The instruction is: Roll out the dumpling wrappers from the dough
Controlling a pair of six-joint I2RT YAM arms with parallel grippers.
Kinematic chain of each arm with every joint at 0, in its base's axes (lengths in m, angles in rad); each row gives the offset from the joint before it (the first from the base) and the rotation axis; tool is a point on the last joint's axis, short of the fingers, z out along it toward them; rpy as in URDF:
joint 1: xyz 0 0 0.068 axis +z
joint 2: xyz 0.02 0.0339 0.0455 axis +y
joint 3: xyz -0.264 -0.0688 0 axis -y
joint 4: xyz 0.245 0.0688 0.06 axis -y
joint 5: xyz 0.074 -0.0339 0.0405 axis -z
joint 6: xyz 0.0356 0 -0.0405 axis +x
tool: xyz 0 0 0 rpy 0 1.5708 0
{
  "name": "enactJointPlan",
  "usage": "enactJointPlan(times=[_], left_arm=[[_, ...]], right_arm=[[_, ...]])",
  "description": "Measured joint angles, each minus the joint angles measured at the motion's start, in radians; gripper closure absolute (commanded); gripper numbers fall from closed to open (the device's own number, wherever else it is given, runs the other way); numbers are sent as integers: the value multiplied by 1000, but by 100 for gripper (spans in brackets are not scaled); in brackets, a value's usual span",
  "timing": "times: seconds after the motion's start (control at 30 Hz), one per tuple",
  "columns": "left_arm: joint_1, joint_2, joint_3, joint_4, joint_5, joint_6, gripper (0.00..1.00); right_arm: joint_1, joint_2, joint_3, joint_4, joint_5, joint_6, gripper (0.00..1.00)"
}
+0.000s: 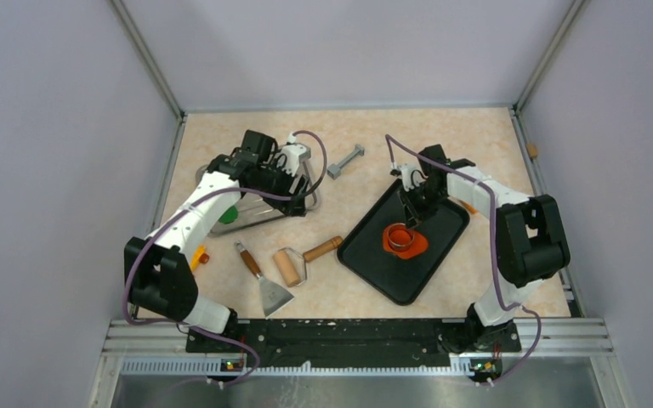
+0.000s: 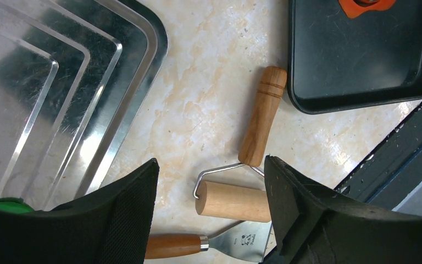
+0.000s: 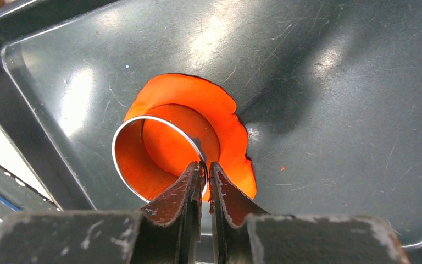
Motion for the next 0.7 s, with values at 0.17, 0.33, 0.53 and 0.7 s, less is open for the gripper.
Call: enactJointPlan(times=[0.17,0.33,0.53,0.7], left_arm=[[5,0,-1,4,13,-9,27],[6,0,-1,17,31,-28,27],[8,0,-1,27,47,-42,27],[11,0,-1,30,50,-48,27]], right_arm=[[4,0,-4,0,28,0,87],[18,0,-11,4,45,0,95],[31,-1,-19,-3,62,-8,100],[32,-41,11,-50,64,-11,100]])
